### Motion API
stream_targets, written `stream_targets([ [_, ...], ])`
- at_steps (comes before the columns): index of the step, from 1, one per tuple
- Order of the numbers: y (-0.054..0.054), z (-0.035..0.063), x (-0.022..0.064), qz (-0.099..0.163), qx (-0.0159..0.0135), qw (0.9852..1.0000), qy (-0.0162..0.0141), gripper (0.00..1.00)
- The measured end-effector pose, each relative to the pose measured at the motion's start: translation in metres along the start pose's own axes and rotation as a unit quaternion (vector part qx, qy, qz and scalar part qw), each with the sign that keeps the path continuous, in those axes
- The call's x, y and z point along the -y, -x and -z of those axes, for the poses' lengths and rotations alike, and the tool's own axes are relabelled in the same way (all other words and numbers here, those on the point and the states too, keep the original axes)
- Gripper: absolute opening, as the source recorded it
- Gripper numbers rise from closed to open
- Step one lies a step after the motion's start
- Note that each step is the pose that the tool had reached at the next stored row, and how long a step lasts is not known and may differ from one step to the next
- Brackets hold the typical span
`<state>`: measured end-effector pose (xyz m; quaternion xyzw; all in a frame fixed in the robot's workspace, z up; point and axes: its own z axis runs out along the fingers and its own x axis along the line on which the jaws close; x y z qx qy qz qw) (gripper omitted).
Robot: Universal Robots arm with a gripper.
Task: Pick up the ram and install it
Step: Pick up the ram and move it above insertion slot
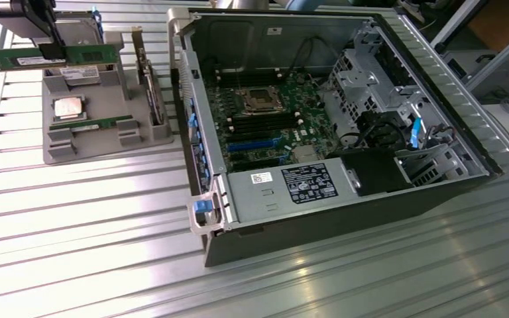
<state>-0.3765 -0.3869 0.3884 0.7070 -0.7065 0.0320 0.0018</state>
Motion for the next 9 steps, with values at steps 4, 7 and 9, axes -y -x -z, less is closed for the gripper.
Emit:
stream_targets([
  [4, 0.0000, -0.0001, 0.0032, 0.000, 0.0000, 1.0000, 0.0000, 0.13],
  [7, 0.0000, -0.0003, 0.0064, 0.000, 0.0000, 1.0000, 0.0000, 0.13],
  [9, 0.0000, -0.0004, 0.0099, 0.000, 0.0000, 1.0000, 0.0000, 0.13],
])
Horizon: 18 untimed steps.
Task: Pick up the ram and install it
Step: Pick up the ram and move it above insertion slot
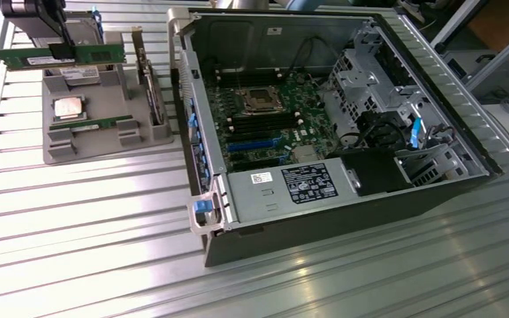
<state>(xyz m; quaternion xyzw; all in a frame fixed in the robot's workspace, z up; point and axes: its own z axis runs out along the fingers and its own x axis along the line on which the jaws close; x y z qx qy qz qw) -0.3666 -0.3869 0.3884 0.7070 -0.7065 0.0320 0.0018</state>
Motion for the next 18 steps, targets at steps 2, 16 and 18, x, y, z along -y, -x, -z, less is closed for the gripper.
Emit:
stream_targets([
  [2, 0.000, -0.0002, 0.0030, 0.000, 0.0000, 1.0000, 0.0000, 0.13],
  [16, 0.000, -0.0009, 0.0217, 0.000, 0.0000, 1.0000, 0.0000, 0.13],
  [18, 0.000, -0.0010, 0.0240, 0.000, 0.0000, 1.0000, 0.0000, 0.13],
])
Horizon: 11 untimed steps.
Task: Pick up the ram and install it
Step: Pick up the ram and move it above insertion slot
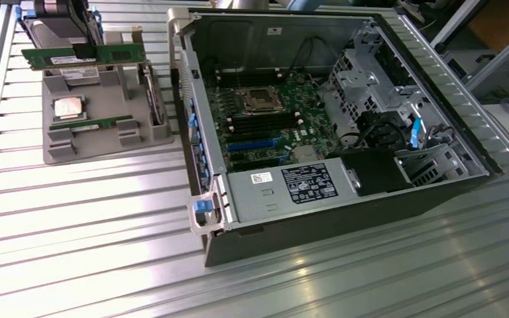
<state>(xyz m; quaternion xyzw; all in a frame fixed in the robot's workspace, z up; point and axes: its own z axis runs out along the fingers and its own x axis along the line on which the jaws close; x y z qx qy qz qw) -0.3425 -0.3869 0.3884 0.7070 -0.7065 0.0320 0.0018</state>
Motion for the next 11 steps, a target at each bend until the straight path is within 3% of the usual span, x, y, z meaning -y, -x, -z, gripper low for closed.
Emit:
stream_targets([
  [11, 0.000, -0.0007, 0.0173, 0.000, 0.0000, 1.0000, 0.0000, 0.13],
])
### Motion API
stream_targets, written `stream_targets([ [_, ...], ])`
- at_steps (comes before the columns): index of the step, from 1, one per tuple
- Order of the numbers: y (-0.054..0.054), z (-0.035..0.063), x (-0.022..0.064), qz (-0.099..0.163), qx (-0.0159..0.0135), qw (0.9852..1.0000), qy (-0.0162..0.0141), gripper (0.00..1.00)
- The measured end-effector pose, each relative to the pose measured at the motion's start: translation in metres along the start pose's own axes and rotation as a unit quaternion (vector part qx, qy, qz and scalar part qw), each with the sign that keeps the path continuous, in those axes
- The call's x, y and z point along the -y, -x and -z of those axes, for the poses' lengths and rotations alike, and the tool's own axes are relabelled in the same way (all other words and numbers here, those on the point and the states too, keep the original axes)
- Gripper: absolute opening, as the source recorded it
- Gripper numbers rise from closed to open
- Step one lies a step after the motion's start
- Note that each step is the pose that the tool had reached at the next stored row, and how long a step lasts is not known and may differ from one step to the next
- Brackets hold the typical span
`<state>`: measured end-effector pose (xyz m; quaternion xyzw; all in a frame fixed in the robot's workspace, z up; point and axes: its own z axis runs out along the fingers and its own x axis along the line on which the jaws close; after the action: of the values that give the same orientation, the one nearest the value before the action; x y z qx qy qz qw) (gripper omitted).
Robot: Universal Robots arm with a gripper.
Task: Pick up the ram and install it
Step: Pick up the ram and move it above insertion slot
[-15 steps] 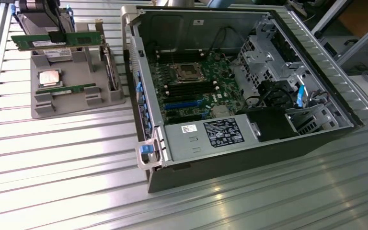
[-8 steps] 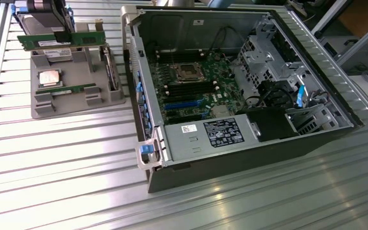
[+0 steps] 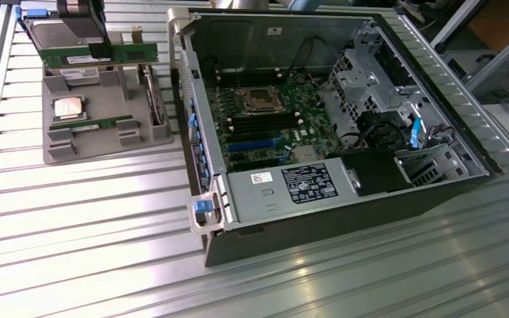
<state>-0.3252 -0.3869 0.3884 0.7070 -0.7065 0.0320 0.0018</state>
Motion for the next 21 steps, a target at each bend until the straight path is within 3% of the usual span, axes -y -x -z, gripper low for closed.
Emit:
stream_targets([
  [21, 0.000, -0.0017, 0.0396, 0.000, 0.0000, 1.0000, 0.0000, 0.13],
])
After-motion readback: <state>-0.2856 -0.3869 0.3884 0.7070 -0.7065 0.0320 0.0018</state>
